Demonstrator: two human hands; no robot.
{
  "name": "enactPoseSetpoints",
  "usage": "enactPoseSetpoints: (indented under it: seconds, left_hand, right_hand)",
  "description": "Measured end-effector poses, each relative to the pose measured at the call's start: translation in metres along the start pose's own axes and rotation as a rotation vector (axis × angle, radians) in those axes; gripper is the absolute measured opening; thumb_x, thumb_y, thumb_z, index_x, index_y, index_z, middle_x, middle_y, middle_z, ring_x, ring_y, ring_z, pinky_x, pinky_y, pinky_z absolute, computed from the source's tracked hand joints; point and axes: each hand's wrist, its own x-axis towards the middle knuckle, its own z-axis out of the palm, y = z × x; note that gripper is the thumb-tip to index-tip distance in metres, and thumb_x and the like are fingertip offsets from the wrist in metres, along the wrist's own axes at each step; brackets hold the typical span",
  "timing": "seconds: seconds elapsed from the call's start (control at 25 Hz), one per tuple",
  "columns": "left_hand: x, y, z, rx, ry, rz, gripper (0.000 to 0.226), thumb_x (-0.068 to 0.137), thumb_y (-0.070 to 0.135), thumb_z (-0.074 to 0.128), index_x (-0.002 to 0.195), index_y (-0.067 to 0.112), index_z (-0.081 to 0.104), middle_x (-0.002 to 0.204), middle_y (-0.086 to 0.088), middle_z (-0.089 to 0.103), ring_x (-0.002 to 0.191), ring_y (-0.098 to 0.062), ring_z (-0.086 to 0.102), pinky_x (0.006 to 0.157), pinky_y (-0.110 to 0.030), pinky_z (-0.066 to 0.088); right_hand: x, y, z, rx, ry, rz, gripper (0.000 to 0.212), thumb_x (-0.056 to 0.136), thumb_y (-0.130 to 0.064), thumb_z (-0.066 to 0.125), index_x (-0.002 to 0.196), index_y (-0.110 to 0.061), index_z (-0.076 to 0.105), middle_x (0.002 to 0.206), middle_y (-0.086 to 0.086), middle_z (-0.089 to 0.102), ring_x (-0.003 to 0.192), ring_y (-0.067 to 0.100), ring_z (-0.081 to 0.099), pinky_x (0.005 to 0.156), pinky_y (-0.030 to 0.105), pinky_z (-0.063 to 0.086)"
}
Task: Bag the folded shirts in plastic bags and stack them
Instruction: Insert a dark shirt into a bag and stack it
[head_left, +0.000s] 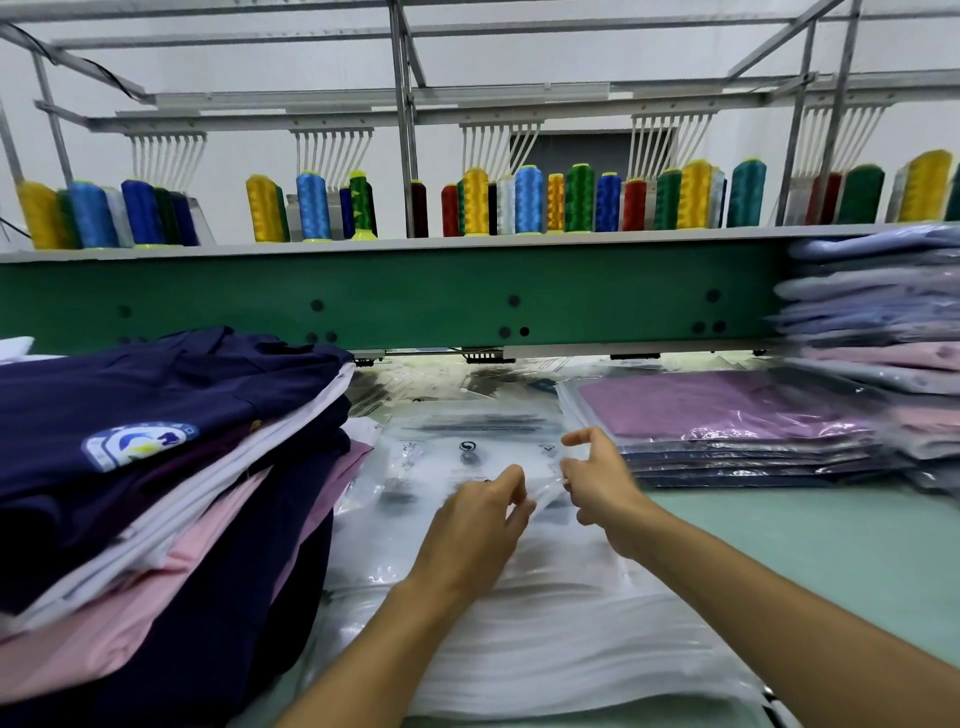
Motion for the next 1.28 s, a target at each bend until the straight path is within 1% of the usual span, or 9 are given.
enactPoseSetpoints:
  seconds: [0.28,0.44,0.52,0.68,0.84,0.96,1.04,1.2,1.28]
  left_hand:
    - [-0.003,-0.018,-0.016,0.193,-0.116,-0.066,0.015,0.094,0.041,0.050,0.089,0.027,0.046,0.092,0.008,0.065,0.088,-0.021,0.056,0.074,-0.037,0.049]
    - [-0.001,-0.027,-0.027,0.277,-0.194,-0.134,0.011,0.091,0.032,0.050,0.086,0.022,0.047,0.081,0.002,0.055,0.080,-0.027,0.055,0.071,-0.037,0.048]
    - [0.000,-0.031,-0.031,0.307,-0.234,-0.171,0.012,0.089,0.027,0.050,0.080,0.021,0.044,0.082,0.000,0.054,0.079,-0.028,0.053,0.065,-0.036,0.044]
    - [0.000,-0.038,-0.038,0.334,-0.230,-0.280,0.013,0.086,0.022,0.051,0.078,0.018,0.042,0.082,0.000,0.049,0.074,-0.027,0.047,0.056,-0.034,0.031]
    - [0.003,-0.046,-0.046,0.361,-0.235,-0.401,0.007,0.084,0.012,0.051,0.080,0.012,0.045,0.086,-0.005,0.052,0.081,-0.030,0.053,0.056,-0.034,0.034]
    - [0.006,-0.048,-0.053,0.391,-0.213,-0.494,0.014,0.084,0.005,0.049,0.076,0.012,0.040,0.091,-0.013,0.057,0.087,-0.034,0.058,0.065,-0.040,0.046]
    - [0.006,-0.051,-0.059,0.432,-0.209,-0.548,0.013,0.086,0.003,0.049,0.078,0.013,0.045,0.097,-0.013,0.062,0.085,-0.031,0.057,0.065,-0.036,0.045]
    - [0.002,-0.059,-0.067,0.483,-0.203,-0.607,0.011,0.091,0.006,0.053,0.098,0.010,0.061,0.107,-0.012,0.067,0.088,-0.028,0.064,0.064,-0.028,0.044]
    - [-0.002,-0.059,-0.065,0.499,-0.190,-0.580,0.019,0.091,0.006,0.054,0.109,0.007,0.058,0.109,-0.011,0.066,0.090,-0.027,0.064,0.063,-0.027,0.043]
  right_hand:
    - [0.009,-0.005,-0.017,-0.019,0.088,-0.201,0.019,0.104,-0.015,0.047,0.114,-0.031,0.051,0.077,-0.001,0.056,0.048,0.007,0.040,0.044,0.025,0.036]
    - [0.013,-0.008,-0.028,0.016,0.131,-0.269,0.020,0.104,-0.013,0.048,0.109,-0.032,0.050,0.090,0.009,0.064,0.057,0.014,0.045,0.052,0.034,0.046]
    - [0.014,-0.010,-0.033,0.034,0.157,-0.280,0.019,0.104,-0.012,0.048,0.108,-0.031,0.050,0.096,0.015,0.065,0.060,0.018,0.047,0.049,0.034,0.045]
    - [0.017,-0.010,-0.046,0.084,0.202,-0.263,0.018,0.103,-0.008,0.048,0.111,-0.024,0.050,0.092,0.014,0.062,0.061,0.023,0.049,0.049,0.036,0.048]
    - [0.019,-0.008,-0.056,0.078,0.246,-0.208,0.020,0.102,-0.005,0.048,0.115,-0.021,0.051,0.084,0.010,0.056,0.058,0.019,0.047,0.045,0.033,0.041]
    - [0.020,-0.006,-0.058,0.081,0.245,-0.130,0.022,0.101,-0.002,0.049,0.113,-0.021,0.051,0.082,0.010,0.056,0.056,0.016,0.044,0.043,0.030,0.035]
    - [0.020,-0.007,-0.060,0.095,0.245,-0.097,0.022,0.100,-0.001,0.049,0.111,-0.020,0.052,0.082,0.010,0.057,0.056,0.016,0.045,0.043,0.029,0.036]
    - [0.021,-0.002,-0.066,0.123,0.212,-0.015,0.021,0.100,0.002,0.043,0.108,-0.013,0.055,0.068,0.004,0.055,0.053,0.016,0.047,0.044,0.029,0.037]
    - [0.019,0.003,-0.067,0.098,0.124,0.011,0.021,0.101,0.002,0.039,0.108,-0.009,0.056,0.061,0.002,0.048,0.046,0.015,0.042,0.042,0.027,0.034]
